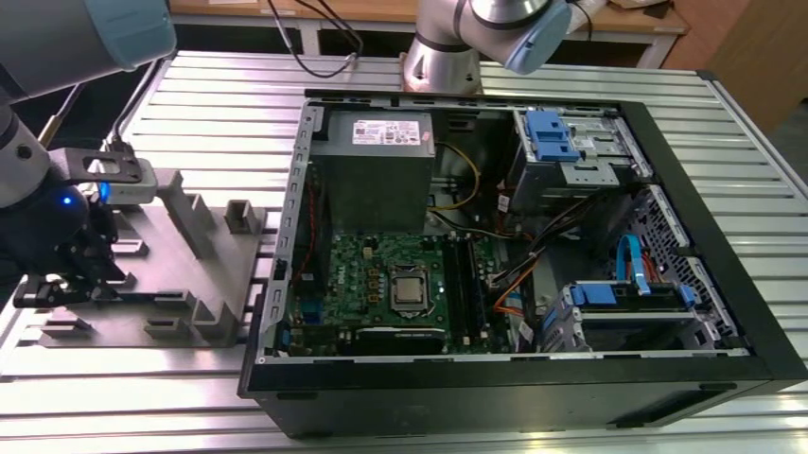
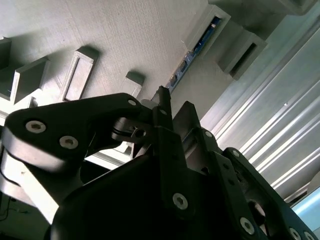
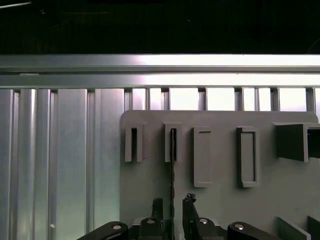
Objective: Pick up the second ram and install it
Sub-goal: 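Pick up the second ram and move it above second insertion slot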
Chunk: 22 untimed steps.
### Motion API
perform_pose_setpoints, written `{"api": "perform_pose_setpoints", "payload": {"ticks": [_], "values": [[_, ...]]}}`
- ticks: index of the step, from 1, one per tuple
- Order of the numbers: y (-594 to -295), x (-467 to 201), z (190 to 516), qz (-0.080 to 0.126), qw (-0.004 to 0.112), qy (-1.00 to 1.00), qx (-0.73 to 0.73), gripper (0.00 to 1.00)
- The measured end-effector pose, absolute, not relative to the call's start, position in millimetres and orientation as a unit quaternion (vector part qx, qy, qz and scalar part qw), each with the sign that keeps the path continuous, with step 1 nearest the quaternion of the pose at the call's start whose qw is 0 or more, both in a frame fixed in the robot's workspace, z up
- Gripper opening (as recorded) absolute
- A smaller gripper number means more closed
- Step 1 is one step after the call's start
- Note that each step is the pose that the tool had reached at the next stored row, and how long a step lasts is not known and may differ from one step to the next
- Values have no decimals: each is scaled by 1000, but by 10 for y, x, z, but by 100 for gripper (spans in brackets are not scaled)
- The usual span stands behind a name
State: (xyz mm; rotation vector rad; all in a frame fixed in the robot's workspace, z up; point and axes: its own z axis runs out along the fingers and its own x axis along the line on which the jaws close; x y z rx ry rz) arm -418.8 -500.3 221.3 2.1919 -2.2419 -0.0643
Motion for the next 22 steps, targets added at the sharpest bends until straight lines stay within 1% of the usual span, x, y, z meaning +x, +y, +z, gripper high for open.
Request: {"api": "perform_pose_setpoints", "payload": {"ticks": [22], "values": [[-4990, -4269, 2008, -18, 3, -715, 699, 27]]}}
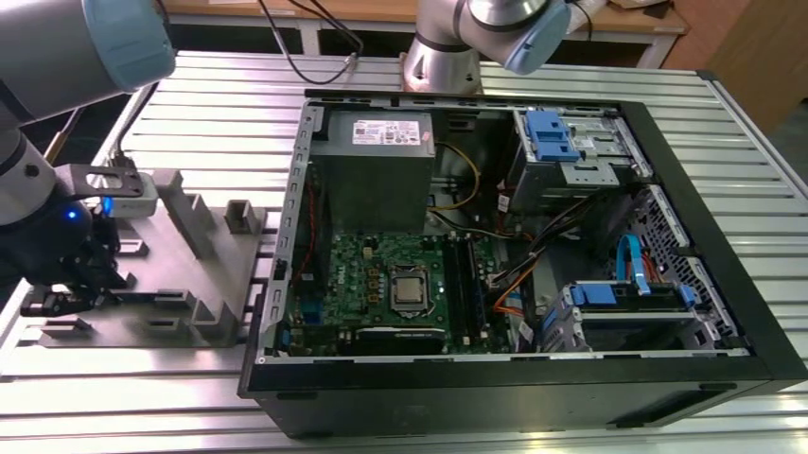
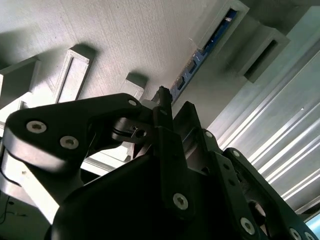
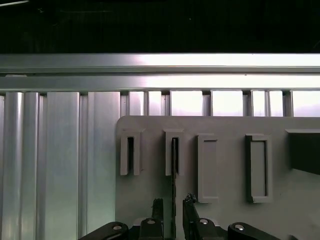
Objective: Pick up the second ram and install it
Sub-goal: 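Pick up the second ram and move it above second insertion slot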
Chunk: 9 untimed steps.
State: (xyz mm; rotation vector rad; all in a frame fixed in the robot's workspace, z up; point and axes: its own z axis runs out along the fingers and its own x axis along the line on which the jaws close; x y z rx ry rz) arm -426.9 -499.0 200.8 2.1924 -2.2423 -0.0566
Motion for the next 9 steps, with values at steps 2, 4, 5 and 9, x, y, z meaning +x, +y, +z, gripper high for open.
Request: {"api": "perform_pose_setpoints", "payload": {"ticks": [2, 4, 5, 9], "values": [[-4990, -4268, 2006, -18, 2, -715, 699, 27], [-4976, -4269, 2003, -18, 2, -715, 699, 27], [-4968, -4269, 2004, -18, 2, -715, 699, 27], [-4963, -4268, 2004, -18, 2, -715, 699, 27]]}}
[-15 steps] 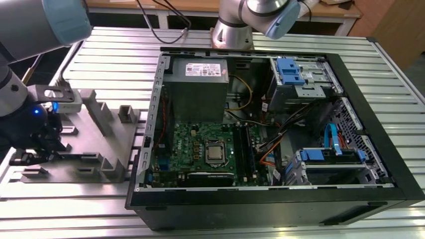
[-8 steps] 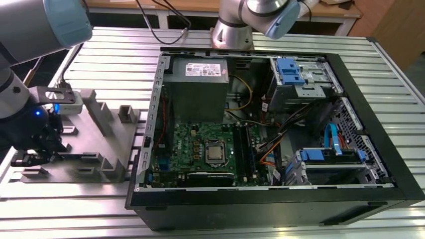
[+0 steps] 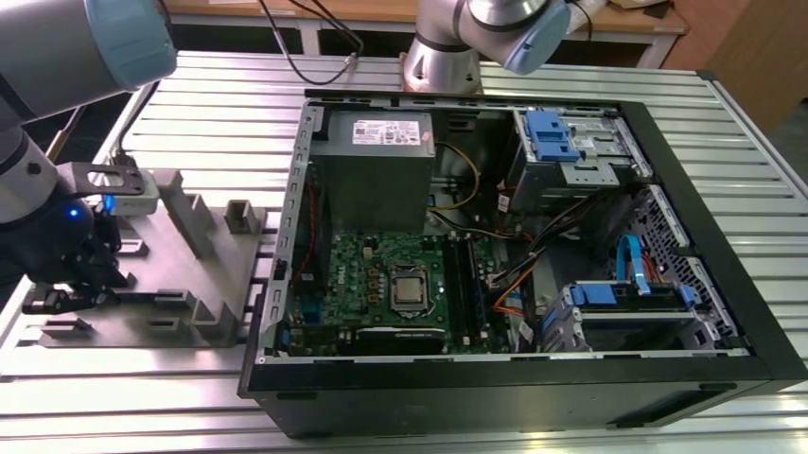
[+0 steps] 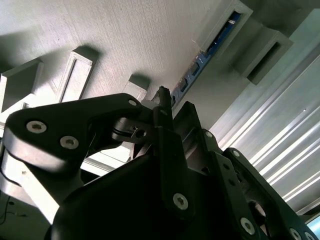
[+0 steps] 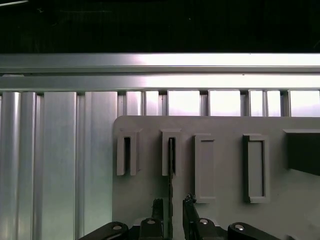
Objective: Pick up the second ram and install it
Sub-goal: 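Pick up the second ram and move it above second insertion slot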
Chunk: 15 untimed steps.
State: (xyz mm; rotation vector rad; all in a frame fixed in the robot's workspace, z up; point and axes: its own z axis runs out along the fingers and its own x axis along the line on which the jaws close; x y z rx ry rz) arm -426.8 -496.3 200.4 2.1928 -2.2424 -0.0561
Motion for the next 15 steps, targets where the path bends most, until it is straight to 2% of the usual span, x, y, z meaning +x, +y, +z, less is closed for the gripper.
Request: {"api": "perform_pose_setpoints", "payload": {"ticks": [4, 5, 7, 8, 15], "values": [[-4961, -4268, 2004, -18, 2, -715, 699, 25], [-4960, -4268, 2004, -18, 2, -715, 699, 19], [-4959, -4268, 2004, -18, 2, -715, 699, 19], [-4959, -4268, 2004, -18, 2, -715, 699, 12], [-4972, -4269, 2004, -18, 2, -715, 699, 12]]}}
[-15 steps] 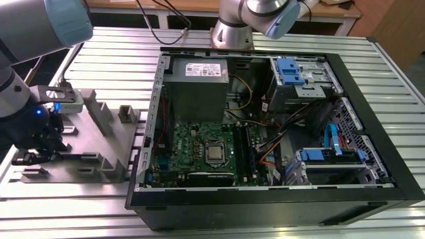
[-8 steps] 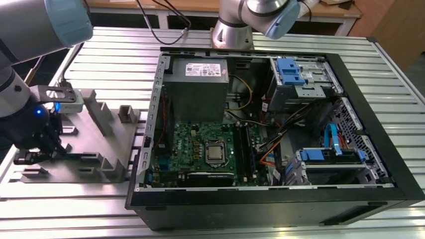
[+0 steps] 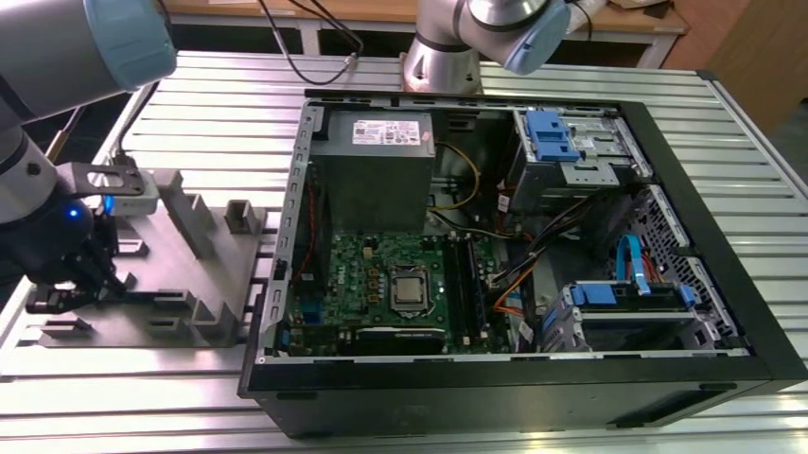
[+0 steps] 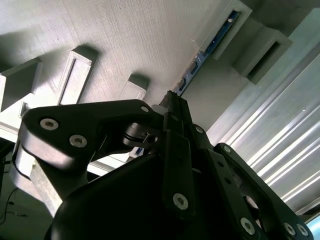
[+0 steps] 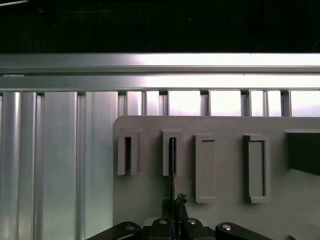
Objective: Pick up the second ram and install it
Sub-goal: 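Pick up the second ram and move it above second insertion slot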
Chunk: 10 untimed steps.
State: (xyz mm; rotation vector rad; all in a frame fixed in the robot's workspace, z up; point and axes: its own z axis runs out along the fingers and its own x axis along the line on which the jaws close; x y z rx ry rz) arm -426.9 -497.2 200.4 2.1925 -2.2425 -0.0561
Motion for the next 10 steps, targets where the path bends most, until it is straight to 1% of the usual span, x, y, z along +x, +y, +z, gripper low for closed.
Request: {"api": "perform_pose_setpoints", "payload": {"ticks": [10], "values": [[-4976, -4268, 1999, -18, 2, -715, 699, 12]]}}
